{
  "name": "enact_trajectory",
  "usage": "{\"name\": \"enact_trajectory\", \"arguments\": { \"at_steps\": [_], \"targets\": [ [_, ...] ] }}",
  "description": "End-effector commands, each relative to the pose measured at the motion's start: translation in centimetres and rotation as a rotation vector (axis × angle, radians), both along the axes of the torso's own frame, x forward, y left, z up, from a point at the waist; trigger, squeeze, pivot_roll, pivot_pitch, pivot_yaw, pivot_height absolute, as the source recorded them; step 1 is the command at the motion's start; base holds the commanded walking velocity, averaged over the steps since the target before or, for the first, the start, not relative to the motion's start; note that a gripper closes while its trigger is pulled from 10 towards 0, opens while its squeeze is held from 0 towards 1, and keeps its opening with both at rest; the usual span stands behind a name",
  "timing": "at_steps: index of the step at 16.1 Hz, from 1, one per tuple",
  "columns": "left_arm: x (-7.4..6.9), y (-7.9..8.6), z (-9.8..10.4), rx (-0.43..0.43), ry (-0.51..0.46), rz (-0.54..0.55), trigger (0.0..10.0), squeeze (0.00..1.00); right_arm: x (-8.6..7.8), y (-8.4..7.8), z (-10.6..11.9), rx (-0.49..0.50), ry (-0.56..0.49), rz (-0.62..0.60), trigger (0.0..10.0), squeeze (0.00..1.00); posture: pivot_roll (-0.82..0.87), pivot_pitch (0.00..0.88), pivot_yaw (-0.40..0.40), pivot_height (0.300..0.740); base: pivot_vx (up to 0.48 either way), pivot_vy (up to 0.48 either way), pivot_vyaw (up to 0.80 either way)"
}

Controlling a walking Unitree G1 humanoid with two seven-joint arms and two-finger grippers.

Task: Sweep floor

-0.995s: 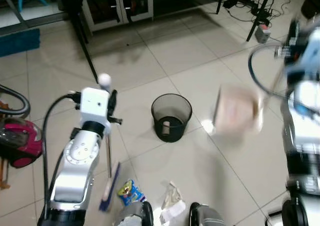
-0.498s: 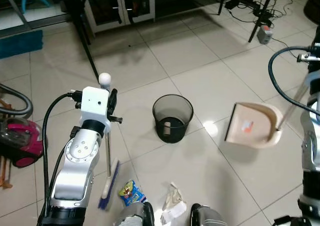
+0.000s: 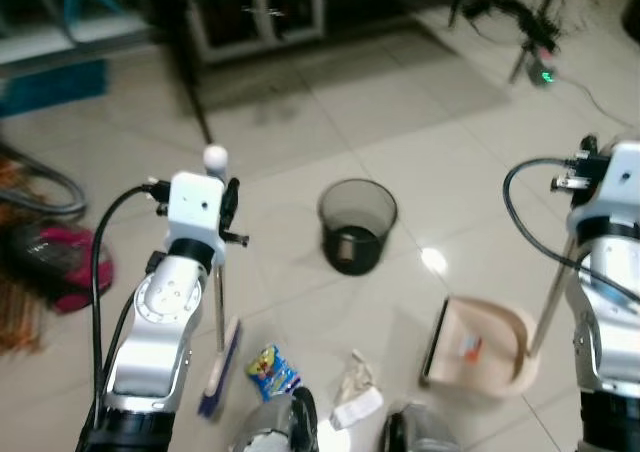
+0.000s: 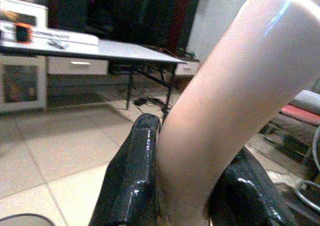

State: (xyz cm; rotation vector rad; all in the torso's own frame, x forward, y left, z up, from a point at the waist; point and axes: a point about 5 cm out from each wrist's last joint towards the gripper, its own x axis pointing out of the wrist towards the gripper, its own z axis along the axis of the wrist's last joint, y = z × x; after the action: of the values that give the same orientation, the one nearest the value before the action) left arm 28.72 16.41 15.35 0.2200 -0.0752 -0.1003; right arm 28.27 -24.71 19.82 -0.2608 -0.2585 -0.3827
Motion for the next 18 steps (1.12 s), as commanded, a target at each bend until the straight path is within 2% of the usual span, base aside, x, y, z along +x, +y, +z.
{"name": "enact_trajectory", "arguments": {
  "at_steps": [1,9,16,18],
  "targets": [
    [0.0,0.0,0.2,0.017,-0.015,-0.007,10.0,0.0,-0.4,0.3,1.3,-0.037,-0.053,-0.005,10.0,0.0,-0.1,0.091,0.067,0.74,-0.315,0.0,0.0],
    [0.3,-0.3,0.4,0.018,-0.032,-0.018,10.0,0.0,-0.4,0.9,0.1,-0.049,0.031,-0.015,10.0,0.0,-0.11,0.08,0.074,0.74,-0.306,0.0,0.0],
    [0.5,0.2,0.4,0.037,-0.036,0.029,10.0,0.0,0.2,2.2,-0.7,-0.02,0.093,0.032,10.0,0.0,-0.1,0.1,0.066,0.74,0.0,0.0,0.0],
    [0.4,0.2,0.3,0.031,-0.039,0.038,10.0,0.0,0.4,2.5,-1.7,-0.004,0.16,0.055,10.0,0.0,-0.1,0.108,0.059,0.74,0.0,0.0,0.0]
  ]
}}
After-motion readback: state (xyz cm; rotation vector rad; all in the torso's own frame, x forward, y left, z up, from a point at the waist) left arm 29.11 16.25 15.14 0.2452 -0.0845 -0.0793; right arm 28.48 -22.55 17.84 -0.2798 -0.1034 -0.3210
